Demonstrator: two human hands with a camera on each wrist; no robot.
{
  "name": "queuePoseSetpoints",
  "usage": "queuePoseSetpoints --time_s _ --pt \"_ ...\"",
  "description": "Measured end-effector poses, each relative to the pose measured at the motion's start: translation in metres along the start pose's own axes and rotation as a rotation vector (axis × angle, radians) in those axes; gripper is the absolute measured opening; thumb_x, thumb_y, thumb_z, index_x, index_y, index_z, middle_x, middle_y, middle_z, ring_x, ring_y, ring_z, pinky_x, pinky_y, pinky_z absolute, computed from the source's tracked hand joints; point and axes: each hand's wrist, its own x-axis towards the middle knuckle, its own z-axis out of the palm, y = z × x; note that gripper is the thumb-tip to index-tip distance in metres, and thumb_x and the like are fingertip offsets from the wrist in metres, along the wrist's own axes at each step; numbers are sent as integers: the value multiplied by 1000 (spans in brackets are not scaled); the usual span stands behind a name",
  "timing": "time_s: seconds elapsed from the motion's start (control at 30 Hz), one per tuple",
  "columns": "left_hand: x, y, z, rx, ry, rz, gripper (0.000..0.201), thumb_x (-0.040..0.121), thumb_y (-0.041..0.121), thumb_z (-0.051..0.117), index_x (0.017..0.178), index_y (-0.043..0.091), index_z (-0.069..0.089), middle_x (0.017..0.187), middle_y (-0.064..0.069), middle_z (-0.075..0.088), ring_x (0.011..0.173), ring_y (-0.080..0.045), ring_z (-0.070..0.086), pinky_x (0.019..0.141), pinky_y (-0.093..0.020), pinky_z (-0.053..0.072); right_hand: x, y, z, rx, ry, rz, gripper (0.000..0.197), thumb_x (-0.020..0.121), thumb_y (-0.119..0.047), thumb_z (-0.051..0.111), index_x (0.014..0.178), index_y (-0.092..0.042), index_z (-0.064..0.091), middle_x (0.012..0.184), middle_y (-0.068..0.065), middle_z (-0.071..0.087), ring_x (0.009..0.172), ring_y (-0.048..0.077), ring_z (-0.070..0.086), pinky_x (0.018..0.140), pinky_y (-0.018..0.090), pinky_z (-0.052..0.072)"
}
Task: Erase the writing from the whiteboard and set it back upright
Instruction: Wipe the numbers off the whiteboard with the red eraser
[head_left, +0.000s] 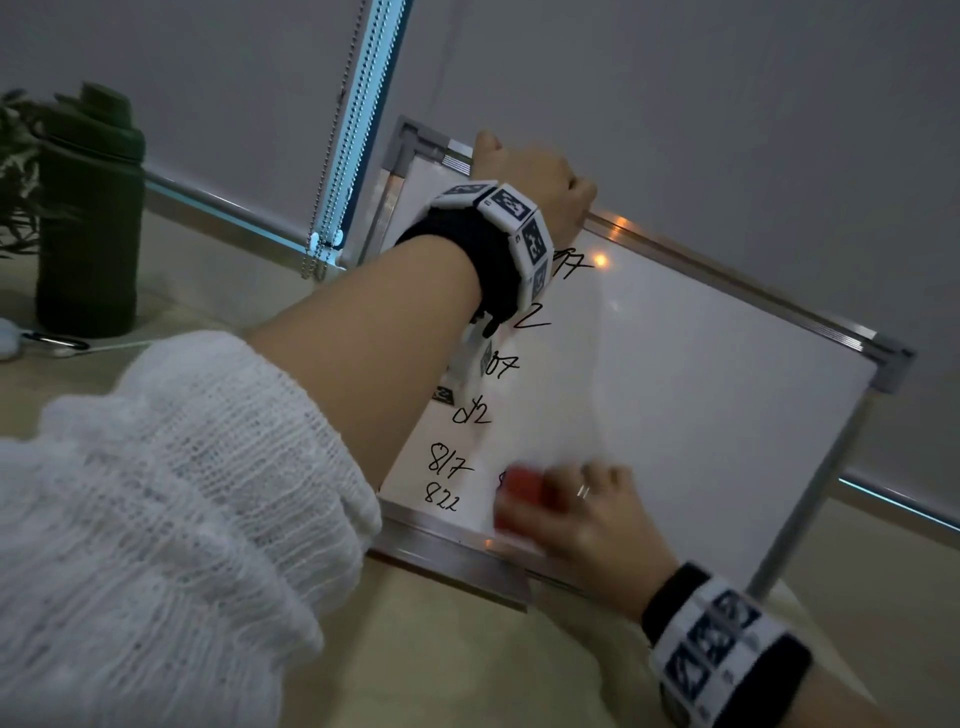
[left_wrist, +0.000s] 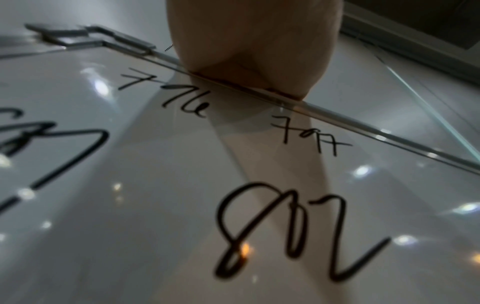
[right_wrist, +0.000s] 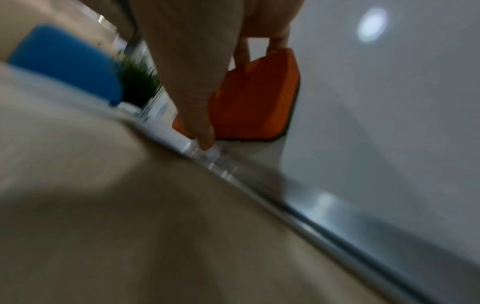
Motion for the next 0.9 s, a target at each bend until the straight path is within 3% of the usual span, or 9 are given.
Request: queuePoseSetpoints --time_s 0.13,0.23,0.37,0.47,0.53,0.67,0.73,0.83,0.9 --pt "-2 1 1 -39 -4 -12 39 91 30 27 58 18 45 57 5 40 72 -23 46 96 -39 24 -2 2 -4 3 -85 -81 35 73 -46 52 108 -42 53 86 4 61 68 23 47 57 33 40" --pt "-2 2 0 -35 -7 0 41 92 29 28 54 16 39 57 4 40 72 -23 46 96 -40 24 33 34 -26 -25 59 103 44 74 -36 61 117 -35 53 92 14 58 72 30 51 58 38 43" --pt "1 1 1 -34 5 11 41 93 28 25 58 17 43 58 4 41 73 -23 46 97 -40 24 52 48 -36 34 220 327 46 75 -33 56 119 -24 60 91 23 55 75 38 52 59 43 47" --pt "2 0 2 -41 6 1 41 92 29 26 56 18 42 56 3 40 71 -24 46 96 -39 25 27 19 -11 19 59 162 56 65 -35 69 118 -37 51 88 12 56 74 29 48 57 36 42" --pt "2 0 3 -46 4 -4 42 92 30 27 54 17 41 56 3 41 71 -23 46 97 -39 24 6 1 2 -16 -63 4 47 70 -44 72 113 -40 55 87 6 57 72 23 42 57 33 38" --pt "0 1 2 -55 10 -4 39 91 31 27 68 18 55 56 4 41 72 -23 47 97 -38 24 12 8 -2 -48 -62 -90 41 72 -42 62 112 -41 55 88 4 59 69 23 48 56 32 39" --pt "-1 2 1 -47 7 3 37 91 29 28 72 20 57 57 4 41 74 -24 47 97 -39 24 32 25 -17 -24 33 37 52 68 -38 69 116 -40 50 90 10 59 69 28 52 56 35 42" --pt "0 1 2 -56 4 -6 39 91 28 28 62 19 51 57 4 41 74 -24 47 97 -39 24 56 45 -38 4 191 285 46 76 -43 54 120 -33 47 92 20 57 73 35 54 59 40 46" --pt "1 0 2 -71 8 -13 39 91 30 28 60 19 48 56 4 41 72 -24 46 97 -39 25 54 39 -33 -9 170 309 46 75 -41 51 120 -32 48 92 19 56 75 34 52 61 38 42"
